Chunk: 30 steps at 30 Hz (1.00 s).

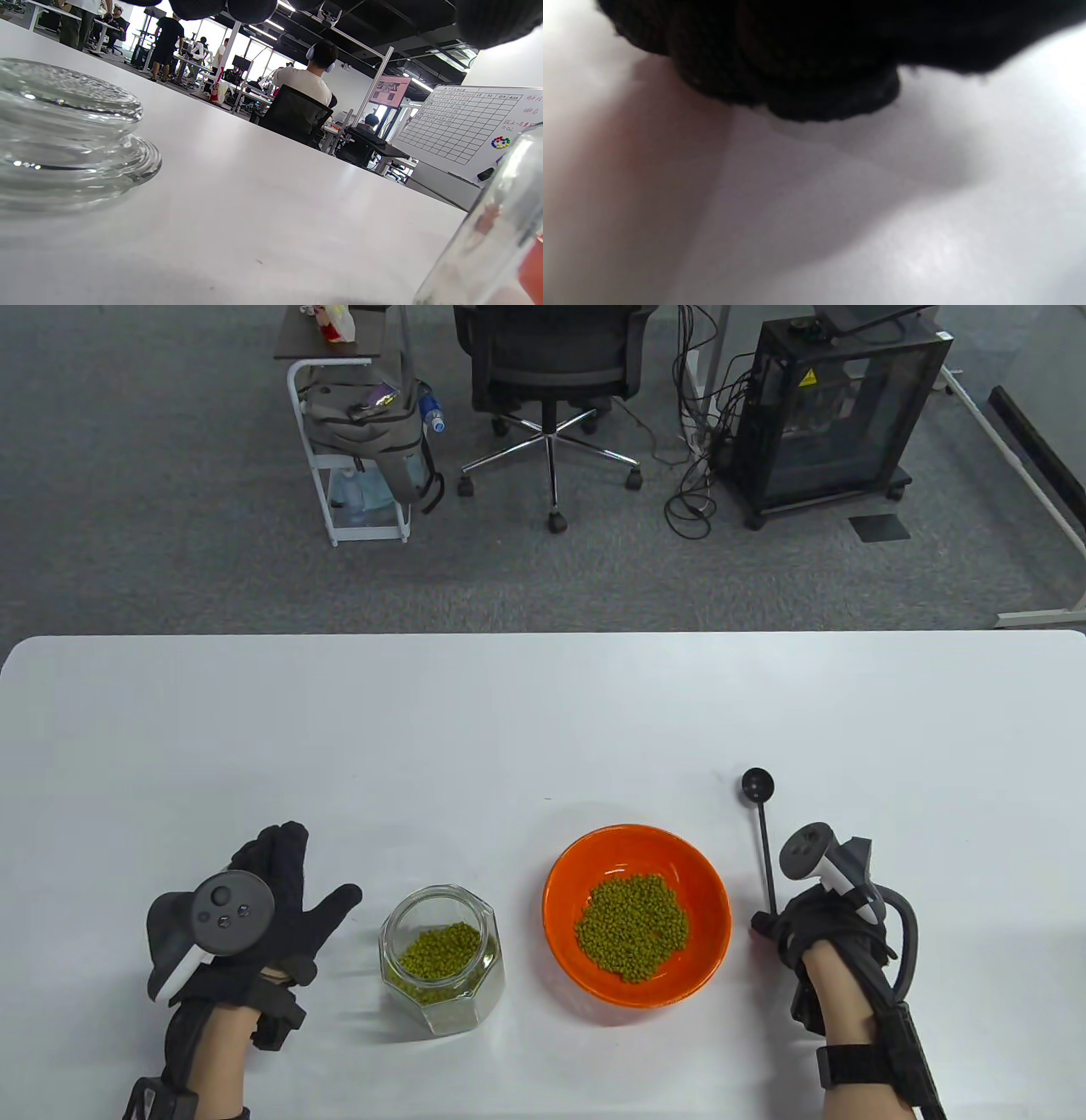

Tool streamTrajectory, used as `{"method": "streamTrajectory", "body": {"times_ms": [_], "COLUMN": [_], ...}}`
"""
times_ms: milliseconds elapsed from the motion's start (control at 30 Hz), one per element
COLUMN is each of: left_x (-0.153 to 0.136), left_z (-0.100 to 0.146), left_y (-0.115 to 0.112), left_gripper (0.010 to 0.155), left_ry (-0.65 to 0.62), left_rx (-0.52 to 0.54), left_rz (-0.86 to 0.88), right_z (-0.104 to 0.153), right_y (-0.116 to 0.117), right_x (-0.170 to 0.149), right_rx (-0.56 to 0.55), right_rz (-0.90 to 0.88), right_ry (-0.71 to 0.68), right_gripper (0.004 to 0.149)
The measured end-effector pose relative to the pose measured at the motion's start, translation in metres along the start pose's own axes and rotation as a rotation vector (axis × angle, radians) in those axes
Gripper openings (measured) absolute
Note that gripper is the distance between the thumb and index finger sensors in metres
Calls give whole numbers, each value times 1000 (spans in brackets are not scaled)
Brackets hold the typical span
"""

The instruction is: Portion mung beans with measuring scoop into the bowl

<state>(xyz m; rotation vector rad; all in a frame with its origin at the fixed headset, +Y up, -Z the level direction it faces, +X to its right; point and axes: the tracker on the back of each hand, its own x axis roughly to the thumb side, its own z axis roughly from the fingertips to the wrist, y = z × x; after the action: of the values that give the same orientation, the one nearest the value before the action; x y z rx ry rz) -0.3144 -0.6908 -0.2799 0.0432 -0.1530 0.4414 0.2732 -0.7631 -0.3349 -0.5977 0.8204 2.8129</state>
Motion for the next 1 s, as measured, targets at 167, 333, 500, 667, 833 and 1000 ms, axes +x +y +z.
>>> {"method": "streamTrajectory", "body": {"times_ms": [167, 333, 500, 667, 833, 1000], "left_x": [0, -1, -1, -2, -4, -7], "left_z": [0, 0, 0, 1, 3, 5], "left_y": [0, 0, 1, 2, 6, 12], "left_gripper": [99, 99, 99, 99, 99, 98], "left_ry": [2, 1, 0, -2, 6, 12], "left_rx": [0, 0, 4, 14, 46, 75], "left_rz": [2, 3, 5, 7, 7, 1], "right_z": [-1, 0, 3, 9, 19, 28], "right_y": [0, 0, -3, -9, -19, -27], "right_x": [-1, -2, -1, -2, -6, -5], "right_rx": [-1, 2, -15, -41, -131, -256], "right_rz": [-8, -13, -17, -42, -90, -123], "right_ry": [-2, -7, -19, -39, -58, -68], "right_gripper": [49, 49, 49, 49, 49, 53]}}
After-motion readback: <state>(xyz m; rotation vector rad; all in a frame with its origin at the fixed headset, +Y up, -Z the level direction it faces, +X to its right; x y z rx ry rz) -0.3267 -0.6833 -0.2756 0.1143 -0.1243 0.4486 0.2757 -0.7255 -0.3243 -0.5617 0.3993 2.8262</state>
